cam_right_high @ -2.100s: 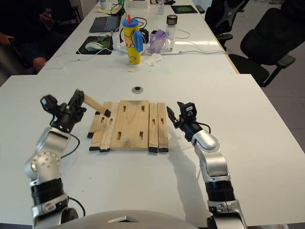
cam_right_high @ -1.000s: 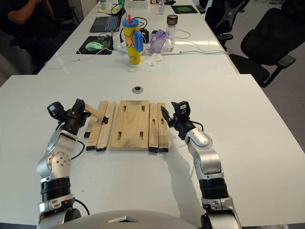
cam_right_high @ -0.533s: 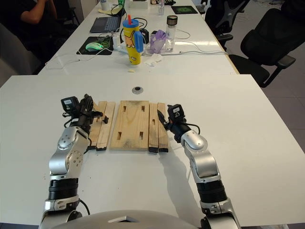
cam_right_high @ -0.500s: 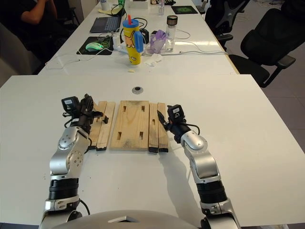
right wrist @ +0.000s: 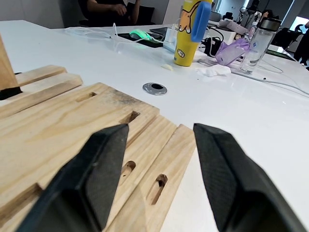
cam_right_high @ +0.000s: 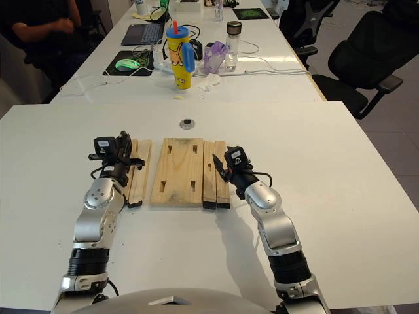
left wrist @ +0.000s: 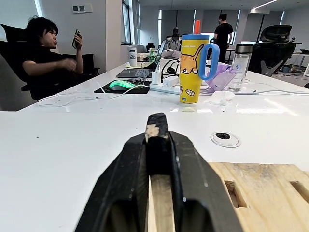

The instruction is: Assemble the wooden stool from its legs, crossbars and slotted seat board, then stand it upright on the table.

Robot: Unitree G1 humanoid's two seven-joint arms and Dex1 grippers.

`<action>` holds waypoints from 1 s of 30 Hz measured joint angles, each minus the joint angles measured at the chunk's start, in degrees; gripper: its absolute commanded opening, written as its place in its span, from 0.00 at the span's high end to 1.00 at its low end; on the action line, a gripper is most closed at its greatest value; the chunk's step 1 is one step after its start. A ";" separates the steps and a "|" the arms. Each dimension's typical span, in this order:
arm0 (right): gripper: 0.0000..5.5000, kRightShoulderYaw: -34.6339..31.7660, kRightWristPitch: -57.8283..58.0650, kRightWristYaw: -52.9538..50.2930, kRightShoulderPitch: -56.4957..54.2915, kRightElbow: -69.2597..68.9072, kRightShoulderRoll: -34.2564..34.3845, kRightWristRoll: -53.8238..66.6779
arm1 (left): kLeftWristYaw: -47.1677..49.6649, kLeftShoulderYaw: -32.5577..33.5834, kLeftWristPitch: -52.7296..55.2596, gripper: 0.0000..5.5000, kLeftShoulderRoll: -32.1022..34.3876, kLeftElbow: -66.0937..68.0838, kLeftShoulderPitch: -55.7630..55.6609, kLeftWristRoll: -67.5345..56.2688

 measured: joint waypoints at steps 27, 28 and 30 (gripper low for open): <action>0.55 0.99 -1.47 0.98 -1.41 2.32 -0.39 -1.83 | -7.10 0.96 -2.09 0.64 1.09 -4.92 3.46 -1.36; 0.55 0.98 -1.60 0.97 -1.41 2.42 -0.31 -1.82 | -7.13 1.45 -2.82 0.61 1.37 -7.07 2.21 -1.52; 0.55 0.91 -1.84 0.97 -1.41 2.77 0.05 -1.79 | -7.15 1.88 -3.34 0.57 2.05 -11.51 -0.70 -1.44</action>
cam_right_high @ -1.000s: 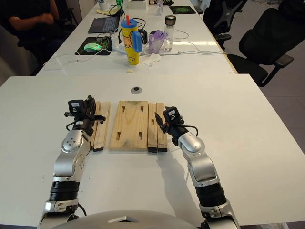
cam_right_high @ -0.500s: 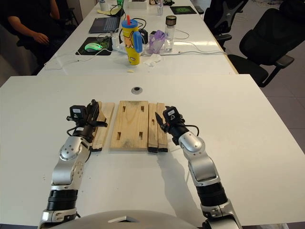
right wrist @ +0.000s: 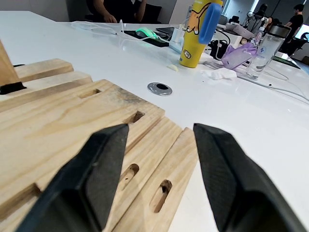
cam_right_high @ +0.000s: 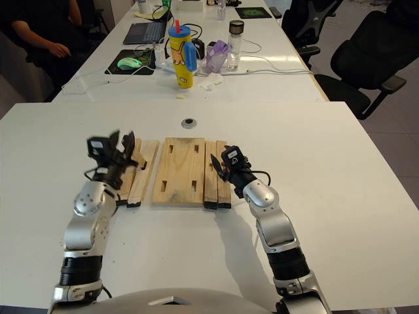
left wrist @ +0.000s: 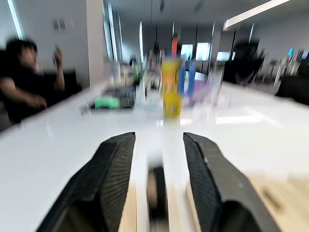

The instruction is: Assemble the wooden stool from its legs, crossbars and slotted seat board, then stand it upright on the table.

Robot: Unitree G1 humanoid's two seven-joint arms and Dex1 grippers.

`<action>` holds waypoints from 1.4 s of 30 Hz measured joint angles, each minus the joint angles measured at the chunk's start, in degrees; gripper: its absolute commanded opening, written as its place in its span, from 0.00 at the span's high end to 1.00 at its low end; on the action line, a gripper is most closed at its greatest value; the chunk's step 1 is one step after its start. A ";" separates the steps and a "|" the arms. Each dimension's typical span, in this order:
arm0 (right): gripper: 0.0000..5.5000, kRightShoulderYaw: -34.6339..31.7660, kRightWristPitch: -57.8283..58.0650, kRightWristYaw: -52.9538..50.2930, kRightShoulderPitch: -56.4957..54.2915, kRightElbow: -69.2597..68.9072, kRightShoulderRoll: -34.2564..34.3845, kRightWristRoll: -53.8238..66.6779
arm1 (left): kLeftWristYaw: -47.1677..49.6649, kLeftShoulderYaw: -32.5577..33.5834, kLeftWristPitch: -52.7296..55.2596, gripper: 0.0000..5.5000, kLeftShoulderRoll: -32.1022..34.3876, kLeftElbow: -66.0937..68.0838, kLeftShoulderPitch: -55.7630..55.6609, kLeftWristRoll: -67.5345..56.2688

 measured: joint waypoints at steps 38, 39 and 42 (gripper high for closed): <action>0.55 -4.02 -3.60 -1.53 0.07 1.91 2.61 1.48 | 1.58 14.25 14.98 0.57 6.70 4.96 4.06 -0.09; 0.55 -4.34 -3.46 -1.73 0.23 1.65 2.68 1.86 | 0.11 14.27 17.28 0.57 6.65 6.98 5.59 -1.41; 0.55 -4.49 -3.13 -1.80 0.36 1.34 2.90 2.16 | -2.63 14.12 22.10 0.57 6.65 9.76 5.68 -4.50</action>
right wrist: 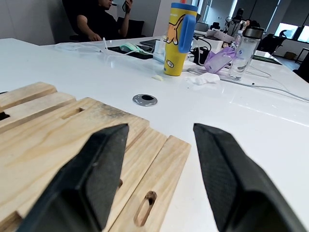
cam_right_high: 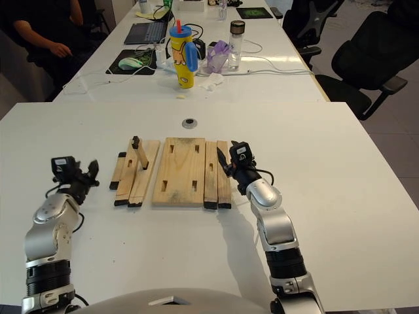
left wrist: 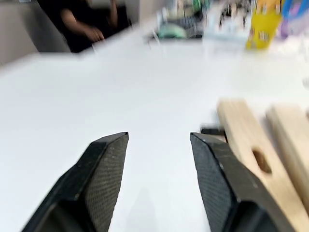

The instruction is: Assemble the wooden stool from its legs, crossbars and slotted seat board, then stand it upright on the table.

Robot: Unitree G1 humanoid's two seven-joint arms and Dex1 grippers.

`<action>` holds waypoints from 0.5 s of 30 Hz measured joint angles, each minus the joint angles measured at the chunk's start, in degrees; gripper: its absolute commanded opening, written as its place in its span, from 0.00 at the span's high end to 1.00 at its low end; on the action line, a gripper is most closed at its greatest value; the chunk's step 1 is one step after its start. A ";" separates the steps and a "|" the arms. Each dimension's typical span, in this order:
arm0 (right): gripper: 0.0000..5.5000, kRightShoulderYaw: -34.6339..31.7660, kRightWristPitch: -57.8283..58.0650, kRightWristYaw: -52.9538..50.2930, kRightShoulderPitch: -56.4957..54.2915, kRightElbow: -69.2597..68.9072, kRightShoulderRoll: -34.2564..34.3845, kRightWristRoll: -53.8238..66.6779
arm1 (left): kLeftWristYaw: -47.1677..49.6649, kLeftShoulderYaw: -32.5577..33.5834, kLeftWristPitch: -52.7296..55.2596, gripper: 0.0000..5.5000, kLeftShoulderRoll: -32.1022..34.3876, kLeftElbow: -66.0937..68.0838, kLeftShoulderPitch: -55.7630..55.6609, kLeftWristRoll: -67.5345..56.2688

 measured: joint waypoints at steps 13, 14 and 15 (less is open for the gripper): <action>0.55 -0.02 0.56 -0.43 -0.03 -0.12 -0.53 -0.07 | -8.71 -3.92 8.85 0.57 6.32 5.91 -2.67 -2.06; 0.55 -0.02 0.56 -0.55 -0.03 -0.12 -0.52 -0.08 | -9.08 -3.94 9.45 0.57 6.42 6.03 -3.00 -2.57; 0.55 0.00 0.56 -0.64 -0.03 -0.12 -0.52 -0.09 | -9.26 -3.95 9.70 0.57 6.42 6.14 -3.19 -2.93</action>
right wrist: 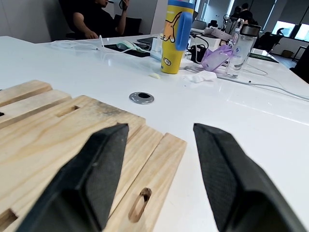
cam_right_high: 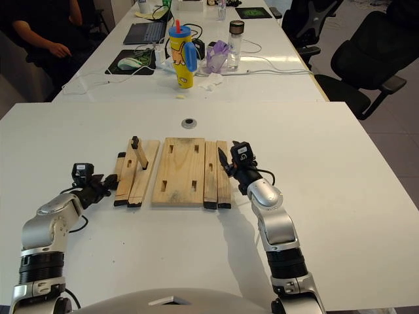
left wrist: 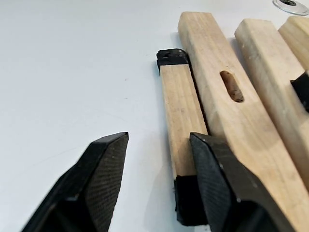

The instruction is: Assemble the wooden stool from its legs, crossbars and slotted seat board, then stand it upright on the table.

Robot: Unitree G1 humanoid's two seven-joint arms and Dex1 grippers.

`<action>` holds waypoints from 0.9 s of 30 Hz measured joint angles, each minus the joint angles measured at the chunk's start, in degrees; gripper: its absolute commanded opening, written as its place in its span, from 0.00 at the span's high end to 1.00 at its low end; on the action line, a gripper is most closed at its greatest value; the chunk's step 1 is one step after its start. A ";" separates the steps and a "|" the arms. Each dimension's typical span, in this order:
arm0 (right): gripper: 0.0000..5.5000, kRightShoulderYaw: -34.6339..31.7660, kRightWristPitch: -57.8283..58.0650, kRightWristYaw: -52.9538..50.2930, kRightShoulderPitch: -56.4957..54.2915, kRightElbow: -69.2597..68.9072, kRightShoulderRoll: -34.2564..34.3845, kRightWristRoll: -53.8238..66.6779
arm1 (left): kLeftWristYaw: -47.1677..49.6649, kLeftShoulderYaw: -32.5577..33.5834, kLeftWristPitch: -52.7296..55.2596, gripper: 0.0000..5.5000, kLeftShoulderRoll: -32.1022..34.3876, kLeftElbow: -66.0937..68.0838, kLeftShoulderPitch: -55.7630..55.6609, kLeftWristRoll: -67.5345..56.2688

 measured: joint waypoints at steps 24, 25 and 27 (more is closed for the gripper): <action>0.55 0.60 0.02 -0.48 -0.07 0.27 0.01 -0.33 | -3.16 -3.61 0.82 0.76 3.28 5.43 -3.28 0.16; 0.55 0.59 0.02 -0.54 -0.11 0.28 0.02 -0.33 | -3.70 -4.19 0.20 0.76 3.55 5.67 -3.25 0.30; 0.55 0.55 0.02 -0.71 -0.27 0.28 0.08 -0.33 | -4.44 -5.09 -1.36 0.76 4.02 6.08 -3.16 0.89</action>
